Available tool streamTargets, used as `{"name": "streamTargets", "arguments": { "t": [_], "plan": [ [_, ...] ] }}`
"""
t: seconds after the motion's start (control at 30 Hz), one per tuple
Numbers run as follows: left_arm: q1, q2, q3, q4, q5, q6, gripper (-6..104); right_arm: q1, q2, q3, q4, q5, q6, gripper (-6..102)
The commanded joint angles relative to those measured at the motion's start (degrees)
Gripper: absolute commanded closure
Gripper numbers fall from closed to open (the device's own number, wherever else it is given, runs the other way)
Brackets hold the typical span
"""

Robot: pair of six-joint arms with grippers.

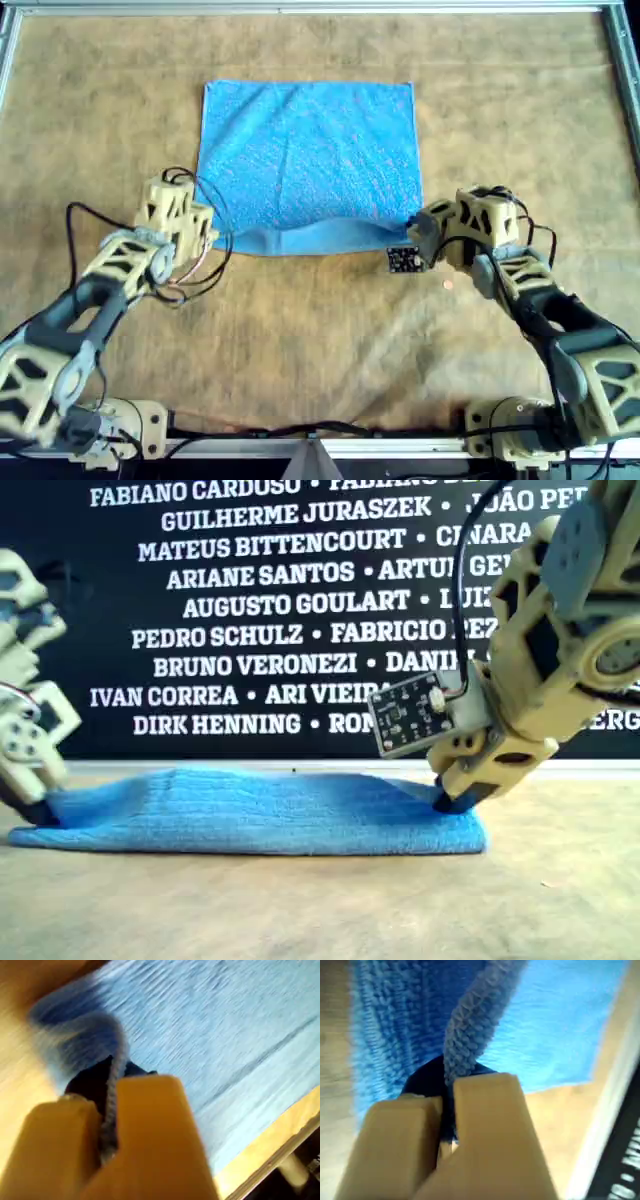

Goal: Fold a cloth

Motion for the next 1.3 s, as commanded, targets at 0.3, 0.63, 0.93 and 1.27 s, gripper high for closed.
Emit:
{"name": "streamTargets", "arguments": {
  "t": [0.3,0.63,0.93,1.27],
  "plan": [
    [1.1,-13.0,-32.3,-2.7,0.0,0.5,98,-0.7,-10.8,-20.5,-19.3,0.3,0.35,97],
    [5.4,-24.3,-50.1,-2.7,0.0,0.5,98,-0.7,-29.4,-45.7,-19.2,6.3,-0.44,97],
    [6.2,-38.5,-69.8,-2.6,0.0,0.5,98,-0.7,-38.8,-59.9,-19.2,6.4,-0.44,97],
    [7.4,-46.4,-78.8,-2.6,0.1,0.5,98,-0.8,-44.4,-67.4,-20.1,6.4,-0.53,97]
  ]
}}
